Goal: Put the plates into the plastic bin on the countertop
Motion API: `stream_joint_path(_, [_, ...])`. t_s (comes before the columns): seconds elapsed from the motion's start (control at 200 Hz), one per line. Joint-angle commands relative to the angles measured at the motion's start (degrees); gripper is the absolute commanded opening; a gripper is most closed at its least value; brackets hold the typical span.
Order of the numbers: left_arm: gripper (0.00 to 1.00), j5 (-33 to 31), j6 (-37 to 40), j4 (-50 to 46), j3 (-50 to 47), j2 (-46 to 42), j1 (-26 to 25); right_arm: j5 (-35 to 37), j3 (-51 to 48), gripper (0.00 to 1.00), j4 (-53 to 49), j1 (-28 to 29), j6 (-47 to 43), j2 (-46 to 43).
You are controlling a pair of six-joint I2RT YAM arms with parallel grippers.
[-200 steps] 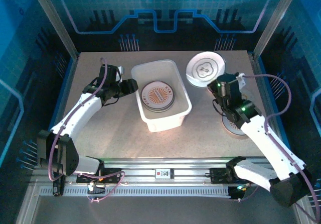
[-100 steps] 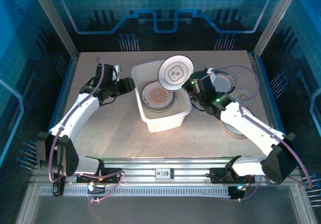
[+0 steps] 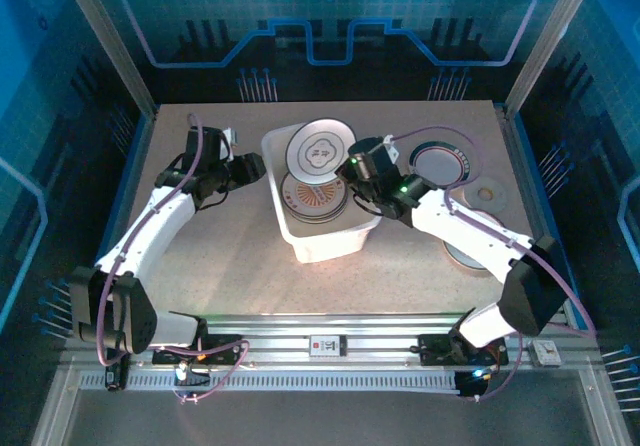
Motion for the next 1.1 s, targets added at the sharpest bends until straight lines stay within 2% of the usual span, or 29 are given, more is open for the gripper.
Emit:
stream_joint_path(0.0, [0.57, 1.1, 1.6, 0.6, -0.9, -2.1, 0.8, 0.4, 2.8, 0.0, -0.3, 1.6, 4.6, 1.4])
stream_joint_path(0.495, [0.57, 2.1, 2.4, 0.9, -1.6, -1.1, 1.6, 6.0, 3.9, 0.0, -7.6, 5.3, 19.5, 6.5])
stream_joint_path(1.096, [0.57, 4.7, 3.2, 1.2, -1.9, -0.3, 3.0, 5.3, 9.4, 0.0, -12.3, 6.0, 27.8, 15.9])
